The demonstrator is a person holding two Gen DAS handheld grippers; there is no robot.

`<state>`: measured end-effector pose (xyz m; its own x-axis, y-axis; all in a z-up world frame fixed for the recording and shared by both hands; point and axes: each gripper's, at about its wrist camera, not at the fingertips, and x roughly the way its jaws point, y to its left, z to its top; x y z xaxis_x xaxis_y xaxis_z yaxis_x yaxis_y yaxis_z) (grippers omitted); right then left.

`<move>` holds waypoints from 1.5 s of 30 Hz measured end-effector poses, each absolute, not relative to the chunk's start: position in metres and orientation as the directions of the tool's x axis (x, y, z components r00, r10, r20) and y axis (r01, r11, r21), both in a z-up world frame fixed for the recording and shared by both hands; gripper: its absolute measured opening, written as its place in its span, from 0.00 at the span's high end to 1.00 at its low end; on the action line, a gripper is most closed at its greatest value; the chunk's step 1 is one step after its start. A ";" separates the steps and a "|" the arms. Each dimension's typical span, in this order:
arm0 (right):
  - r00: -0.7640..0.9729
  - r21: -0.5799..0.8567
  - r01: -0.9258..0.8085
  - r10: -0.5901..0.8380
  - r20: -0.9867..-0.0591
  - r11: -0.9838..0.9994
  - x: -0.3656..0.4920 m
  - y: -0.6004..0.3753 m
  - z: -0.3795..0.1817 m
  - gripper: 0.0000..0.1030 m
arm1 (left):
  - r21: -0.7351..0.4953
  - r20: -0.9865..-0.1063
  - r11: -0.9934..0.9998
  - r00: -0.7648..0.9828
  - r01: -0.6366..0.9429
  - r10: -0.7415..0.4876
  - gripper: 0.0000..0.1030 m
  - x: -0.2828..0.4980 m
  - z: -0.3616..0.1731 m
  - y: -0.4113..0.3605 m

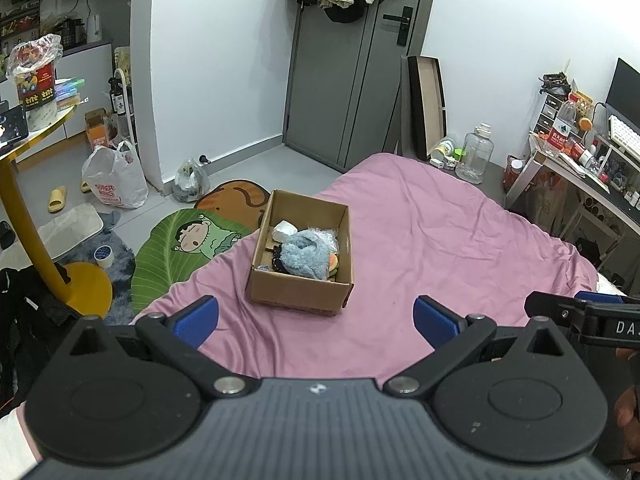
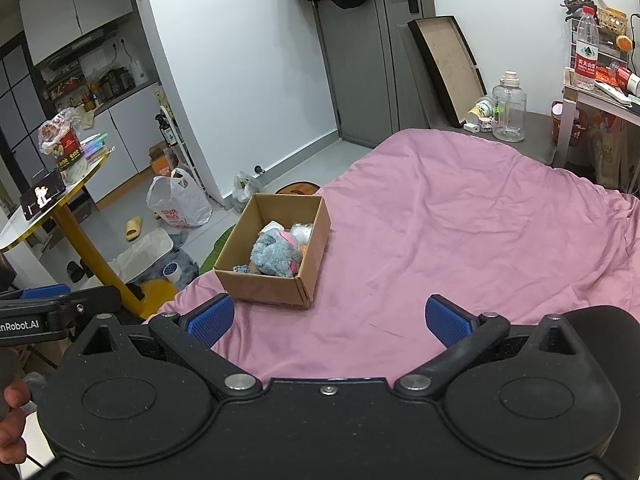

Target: Organize soft objects

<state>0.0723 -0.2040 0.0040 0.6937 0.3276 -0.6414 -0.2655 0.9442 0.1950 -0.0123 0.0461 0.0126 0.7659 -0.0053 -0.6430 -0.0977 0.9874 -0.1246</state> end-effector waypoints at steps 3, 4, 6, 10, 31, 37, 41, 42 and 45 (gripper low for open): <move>0.693 0.196 -0.265 0.327 -0.643 0.944 0.072 -0.203 0.004 0.00 | -0.125 -0.643 0.987 0.766 -0.100 -0.003 0.00 -0.013 0.013 0.048; 0.692 0.195 -0.264 0.327 -0.643 0.945 0.072 -0.203 0.004 0.00 | -0.126 -0.642 0.987 0.766 -0.103 -0.002 0.00 -0.014 0.013 0.048; 0.692 0.195 -0.263 0.326 -0.644 0.945 0.072 -0.203 0.004 0.00 | -0.126 -0.642 0.987 0.767 -0.104 -0.001 0.00 -0.013 0.014 0.049; 0.692 0.195 -0.264 0.327 -0.644 0.945 0.072 -0.203 0.004 0.00 | -0.124 -0.642 0.987 0.767 -0.104 0.000 0.00 -0.013 0.015 0.049; 0.686 0.190 -0.262 0.321 -0.653 0.946 0.071 -0.202 0.001 0.00 | -0.117 -0.637 0.987 0.771 -0.111 0.011 0.00 -0.012 0.016 0.050; 0.692 0.189 -0.269 0.326 -0.644 0.944 0.072 -0.201 0.000 0.00 | -0.125 -0.630 0.985 0.777 -0.117 0.013 0.00 -0.013 0.016 0.052; 0.687 0.184 -0.274 0.326 -0.649 0.944 0.073 -0.199 -0.003 0.00 | -0.129 -0.629 0.984 0.777 -0.119 0.012 0.00 -0.013 0.013 0.054; 0.686 0.182 -0.274 0.325 -0.651 0.944 0.074 -0.198 -0.004 0.00 | -0.129 -0.629 0.985 0.777 -0.117 0.011 0.00 -0.012 0.012 0.054; 0.680 0.172 -0.284 0.324 -0.658 0.943 0.075 -0.196 -0.006 0.00 | -0.130 -0.631 0.985 0.775 -0.116 0.008 0.00 -0.008 0.009 0.054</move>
